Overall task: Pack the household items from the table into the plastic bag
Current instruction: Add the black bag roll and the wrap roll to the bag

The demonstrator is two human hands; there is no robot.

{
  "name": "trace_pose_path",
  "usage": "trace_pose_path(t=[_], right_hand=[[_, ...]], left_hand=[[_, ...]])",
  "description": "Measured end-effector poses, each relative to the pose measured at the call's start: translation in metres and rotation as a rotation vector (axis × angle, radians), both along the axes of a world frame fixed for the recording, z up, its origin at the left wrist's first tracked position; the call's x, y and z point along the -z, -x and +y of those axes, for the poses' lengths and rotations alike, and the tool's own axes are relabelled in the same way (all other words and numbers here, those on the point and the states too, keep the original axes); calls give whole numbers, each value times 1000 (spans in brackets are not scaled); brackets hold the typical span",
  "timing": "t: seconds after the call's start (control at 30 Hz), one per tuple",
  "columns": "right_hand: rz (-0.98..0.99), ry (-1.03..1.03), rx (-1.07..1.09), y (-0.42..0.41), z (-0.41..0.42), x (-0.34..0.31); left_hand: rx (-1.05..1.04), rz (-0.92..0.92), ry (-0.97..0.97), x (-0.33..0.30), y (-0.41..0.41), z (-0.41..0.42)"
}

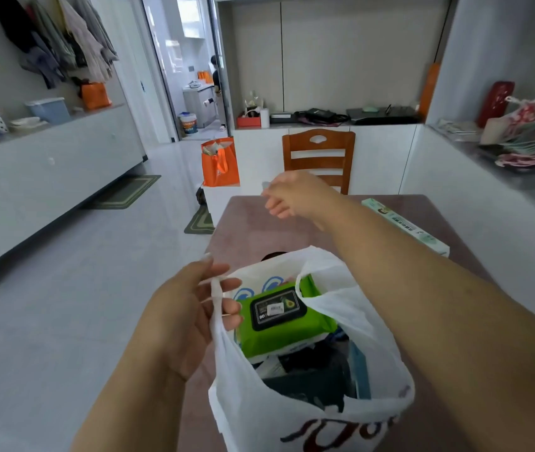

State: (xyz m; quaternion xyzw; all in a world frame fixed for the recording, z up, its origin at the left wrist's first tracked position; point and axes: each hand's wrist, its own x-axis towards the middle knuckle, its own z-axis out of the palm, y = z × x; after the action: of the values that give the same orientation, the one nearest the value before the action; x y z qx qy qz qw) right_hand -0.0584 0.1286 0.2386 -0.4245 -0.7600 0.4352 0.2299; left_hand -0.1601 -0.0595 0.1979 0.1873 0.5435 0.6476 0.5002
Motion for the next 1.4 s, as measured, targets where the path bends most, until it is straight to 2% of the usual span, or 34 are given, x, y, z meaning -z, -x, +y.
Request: trace_pose_path(t=[0.07,0.27,0.37,0.43,0.53,0.63,0.77,0.83,0.9,0.97,1.03,1.2,1.3,1.4], right_hand=[[-113,54,-14,21,27,19],[-634,100,-68,44,81,128],[-746,127,6,53,100,162],[-827,123,-38,61,106,178],[-938,-18,-137,66,107,195],[-863,-58,-100,57,110,194],[-812,-4,-99,49,108,201],[-732,15,-64,48,103,206],[-628,-48,17,41,101,202],[-463,-100,129,32,98,183],[-225,-67,197,24,89,149],[153,143,78,-3,29,67],[174,234,-73,-35,-14,47],[-47,198,-207,-52,-51,49]], left_hand=[[-3,-32,-2,3,5,8],[25,-169,14,16,17,30],[27,-200,15,22,24,41],[39,-205,14,24,27,47],[51,-205,17,25,30,51],[37,-217,28,24,29,52],[3,-234,57,19,23,50],[-7,-228,58,14,21,48],[-37,-194,52,14,20,45],[-69,-160,49,14,20,41],[-74,-130,39,14,21,35],[-89,-62,48,9,21,24],[-125,-31,63,4,21,18],[-146,-14,74,2,18,13]])
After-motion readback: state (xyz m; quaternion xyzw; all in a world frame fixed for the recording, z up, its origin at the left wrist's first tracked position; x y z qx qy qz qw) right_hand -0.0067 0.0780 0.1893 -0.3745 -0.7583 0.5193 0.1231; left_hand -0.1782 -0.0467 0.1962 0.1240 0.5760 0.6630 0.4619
